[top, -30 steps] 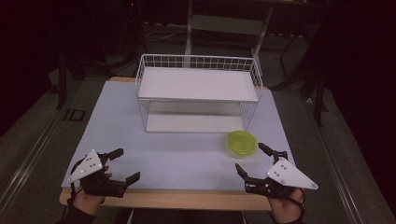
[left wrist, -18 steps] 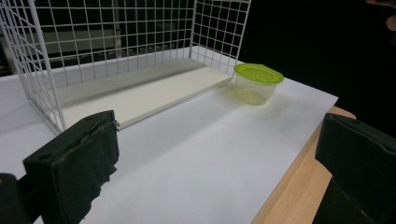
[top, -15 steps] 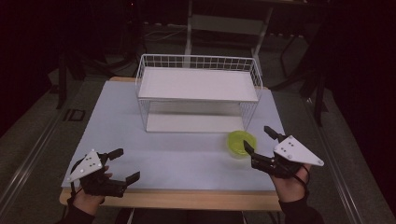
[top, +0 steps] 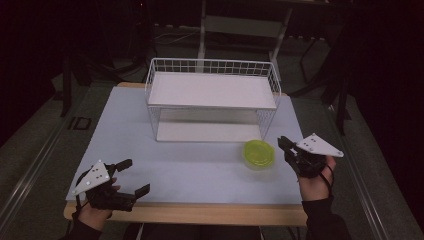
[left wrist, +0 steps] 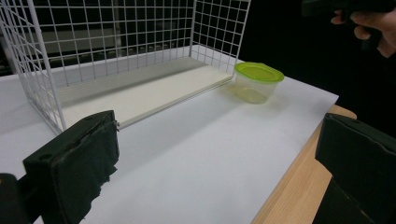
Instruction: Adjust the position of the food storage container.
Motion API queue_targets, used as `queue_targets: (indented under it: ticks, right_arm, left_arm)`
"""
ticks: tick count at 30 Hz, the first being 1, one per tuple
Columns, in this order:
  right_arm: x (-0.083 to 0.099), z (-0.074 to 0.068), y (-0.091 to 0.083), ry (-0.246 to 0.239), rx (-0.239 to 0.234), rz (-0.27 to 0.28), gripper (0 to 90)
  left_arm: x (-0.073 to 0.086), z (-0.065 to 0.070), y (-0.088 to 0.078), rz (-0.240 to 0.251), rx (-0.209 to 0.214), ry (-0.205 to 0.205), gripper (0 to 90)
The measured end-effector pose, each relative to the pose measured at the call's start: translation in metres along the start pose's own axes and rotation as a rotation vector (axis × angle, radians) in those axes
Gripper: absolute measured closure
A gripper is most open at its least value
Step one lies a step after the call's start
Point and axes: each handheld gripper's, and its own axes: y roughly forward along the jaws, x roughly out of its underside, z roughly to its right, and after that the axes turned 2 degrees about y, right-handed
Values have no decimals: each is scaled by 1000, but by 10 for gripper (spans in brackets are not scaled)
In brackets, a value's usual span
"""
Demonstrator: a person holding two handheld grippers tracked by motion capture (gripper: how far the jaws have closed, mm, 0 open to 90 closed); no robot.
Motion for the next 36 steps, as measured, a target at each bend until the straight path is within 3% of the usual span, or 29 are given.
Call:
queue_targets:
  ticks: [1, 8, 21, 26, 33, 36]
  right_arm:
    - [2, 3, 2, 4, 12, -13, 897]
    - [21, 18, 21, 43, 37, -105, 900]
    - [77, 48, 62, 133, 84, -276, 900]
    - [86, 49, 76, 146, 76, -322, 900]
    - [91, 38, 91, 117, 53, -362, 900]
    - [93, 36, 96, 128, 36, -374, 900]
  left_arm:
    - [0, 0, 0, 0, 0, 0, 5]
    - [0, 0, 1, -5, 4, 1, 5]
    - [1, 0, 2, -15, 13, 6, 5]
    - [0, 0, 2, -14, 12, 7, 5]
    - [0, 1, 2, -13, 13, 8, 5]
    - [0, 1, 2, -12, 12, 12, 5]
